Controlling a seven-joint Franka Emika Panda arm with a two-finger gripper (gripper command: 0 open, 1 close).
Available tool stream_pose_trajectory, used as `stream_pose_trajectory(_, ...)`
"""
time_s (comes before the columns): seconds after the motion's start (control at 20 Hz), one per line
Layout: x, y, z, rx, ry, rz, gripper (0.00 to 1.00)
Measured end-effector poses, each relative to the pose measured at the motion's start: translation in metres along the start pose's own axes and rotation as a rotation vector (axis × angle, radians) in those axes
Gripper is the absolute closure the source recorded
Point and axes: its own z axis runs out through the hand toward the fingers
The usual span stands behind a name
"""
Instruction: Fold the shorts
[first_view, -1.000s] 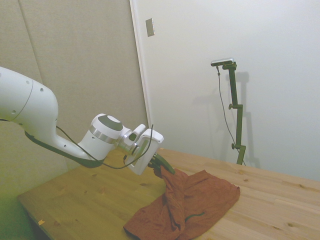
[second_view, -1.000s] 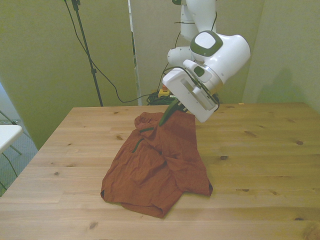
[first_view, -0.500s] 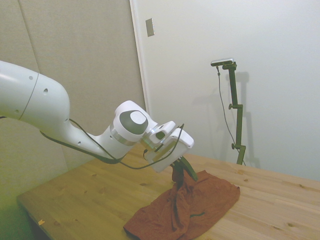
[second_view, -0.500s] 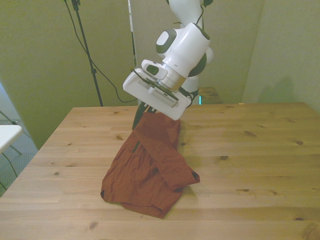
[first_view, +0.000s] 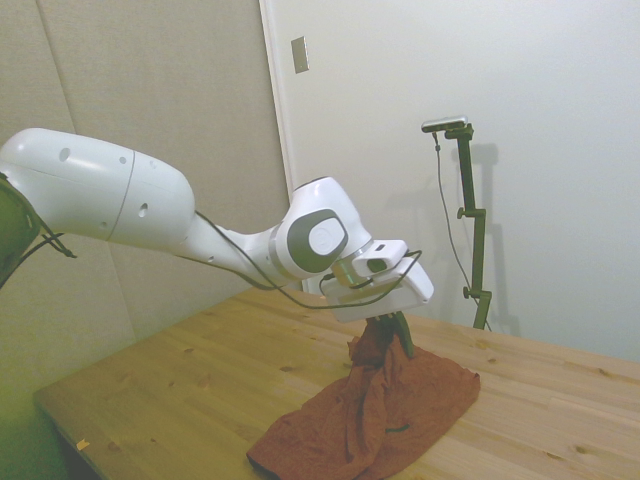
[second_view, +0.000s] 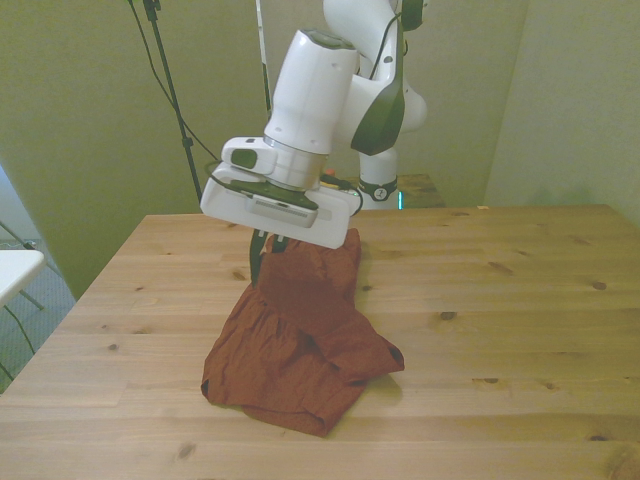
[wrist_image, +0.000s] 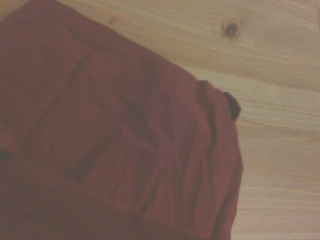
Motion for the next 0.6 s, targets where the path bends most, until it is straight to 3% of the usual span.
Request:
stream_pose_trajectory(0.3, 0.037, 0.017, 0.025, 0.078, -0.119, 0.043, 1.00)
stream_pose_trajectory(0.6, 0.056, 0.018, 0.049, 0.298, -0.265, 0.020, 1.00)
